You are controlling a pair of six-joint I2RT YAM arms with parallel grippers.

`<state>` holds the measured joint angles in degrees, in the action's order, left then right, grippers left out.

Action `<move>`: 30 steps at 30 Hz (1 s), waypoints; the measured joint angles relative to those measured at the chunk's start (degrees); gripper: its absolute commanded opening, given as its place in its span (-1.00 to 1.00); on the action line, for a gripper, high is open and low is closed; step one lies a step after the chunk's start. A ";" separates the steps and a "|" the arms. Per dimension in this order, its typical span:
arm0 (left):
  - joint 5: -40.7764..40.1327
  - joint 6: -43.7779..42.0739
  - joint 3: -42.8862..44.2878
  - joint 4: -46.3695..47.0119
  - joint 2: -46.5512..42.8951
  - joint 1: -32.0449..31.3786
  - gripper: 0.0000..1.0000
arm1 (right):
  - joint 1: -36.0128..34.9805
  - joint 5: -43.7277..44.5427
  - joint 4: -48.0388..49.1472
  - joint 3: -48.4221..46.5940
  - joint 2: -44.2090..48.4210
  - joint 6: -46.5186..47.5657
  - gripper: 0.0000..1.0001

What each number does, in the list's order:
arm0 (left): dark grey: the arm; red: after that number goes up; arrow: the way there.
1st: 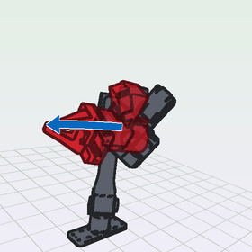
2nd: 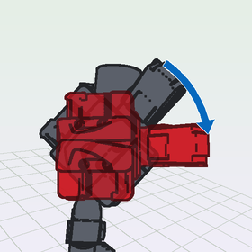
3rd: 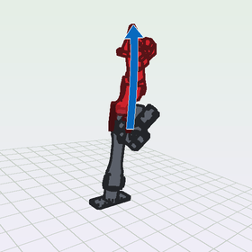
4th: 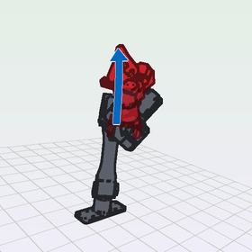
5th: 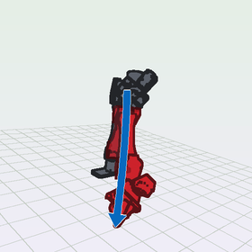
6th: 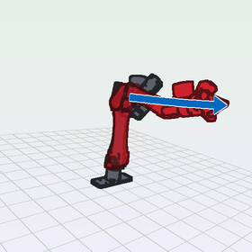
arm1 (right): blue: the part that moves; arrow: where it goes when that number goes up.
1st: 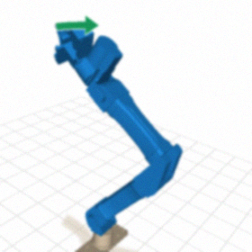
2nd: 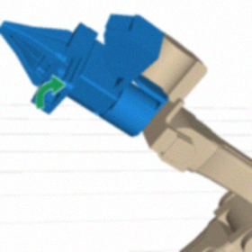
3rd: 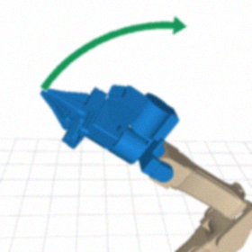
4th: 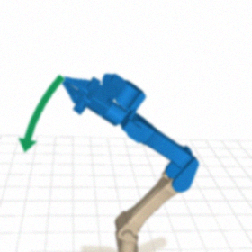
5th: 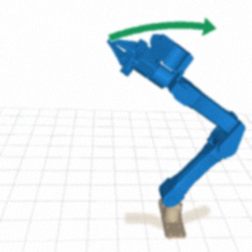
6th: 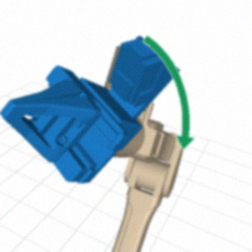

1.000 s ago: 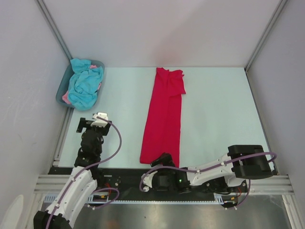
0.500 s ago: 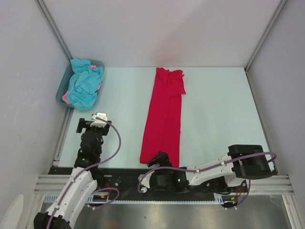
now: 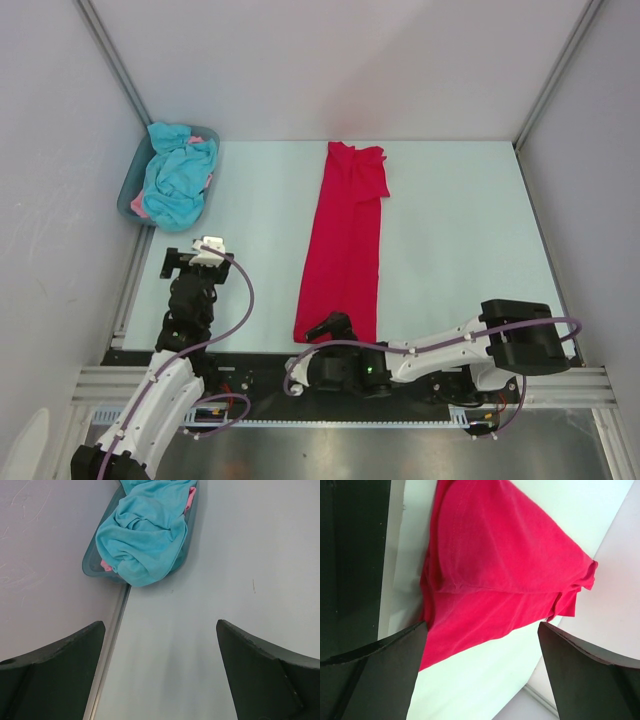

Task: Fold and stack the t-shirts
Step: Fold the tshirt

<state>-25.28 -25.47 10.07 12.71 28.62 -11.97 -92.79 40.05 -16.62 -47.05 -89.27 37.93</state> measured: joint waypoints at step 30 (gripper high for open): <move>0.42 -0.02 0.00 -0.39 -0.02 0.02 1.00 | 5.99 -13.05 -8.85 -6.14 -2.91 -6.78 1.00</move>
<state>-24.86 -25.50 10.07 12.32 28.60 -11.94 -86.80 27.00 -25.47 -53.19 -92.18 31.16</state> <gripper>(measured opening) 0.996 0.994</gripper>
